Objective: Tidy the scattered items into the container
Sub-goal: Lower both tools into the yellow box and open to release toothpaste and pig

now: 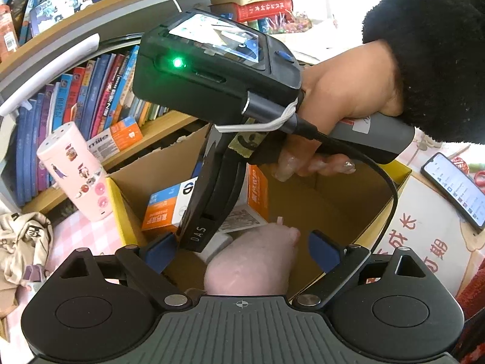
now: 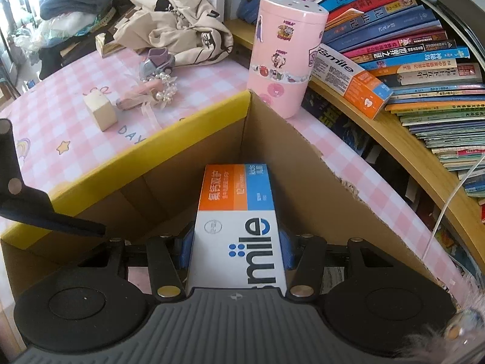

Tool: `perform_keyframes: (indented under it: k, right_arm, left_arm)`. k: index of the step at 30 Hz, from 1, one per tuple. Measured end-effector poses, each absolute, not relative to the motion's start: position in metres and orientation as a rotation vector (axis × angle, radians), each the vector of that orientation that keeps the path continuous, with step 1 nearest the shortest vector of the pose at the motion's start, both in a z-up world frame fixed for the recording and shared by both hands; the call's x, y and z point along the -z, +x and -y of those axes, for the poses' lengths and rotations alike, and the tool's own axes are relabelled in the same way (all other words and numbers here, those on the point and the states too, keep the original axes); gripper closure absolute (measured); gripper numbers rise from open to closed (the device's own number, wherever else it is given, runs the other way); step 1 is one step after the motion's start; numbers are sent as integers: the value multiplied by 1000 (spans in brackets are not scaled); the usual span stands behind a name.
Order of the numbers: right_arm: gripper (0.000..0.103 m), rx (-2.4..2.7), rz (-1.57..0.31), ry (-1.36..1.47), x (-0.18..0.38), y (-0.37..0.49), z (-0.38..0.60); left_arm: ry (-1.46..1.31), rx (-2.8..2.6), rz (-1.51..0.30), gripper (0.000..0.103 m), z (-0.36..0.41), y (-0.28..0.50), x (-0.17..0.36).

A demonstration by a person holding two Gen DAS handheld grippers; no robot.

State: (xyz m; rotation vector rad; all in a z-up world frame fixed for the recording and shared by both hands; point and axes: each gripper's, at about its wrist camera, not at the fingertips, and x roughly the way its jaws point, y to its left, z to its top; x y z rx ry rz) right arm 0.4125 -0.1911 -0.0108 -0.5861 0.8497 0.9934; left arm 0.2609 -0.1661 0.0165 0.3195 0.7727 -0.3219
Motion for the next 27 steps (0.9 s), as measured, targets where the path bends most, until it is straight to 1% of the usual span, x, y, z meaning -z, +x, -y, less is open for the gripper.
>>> perform_keyframes:
  k: [6,10,12,16,21,27]
  right_arm:
    - [36,-981,-809,-579,0,411,197]
    - [33,-976,-798,-556,-10,410,205]
    - [30,-972,-795,-547,-13,409,209]
    - [29,-961,-791,-540,-17,403,215]
    - [22,-945,-775,-523,-22,394,224]
    - [18,-900,-752,-484,-33,383,242]
  left_arm:
    - [328,311,-761,7,164,257,-20]
    - [331,303,-746,7,164,251,-23]
    - [332,299,-738,7,164,247,-25]
    - [335,291,-723,7,165,241,-29]
    - [339,282,-703,7,165,233,-34]
    - [338,271,-675,7,166,221,-39]
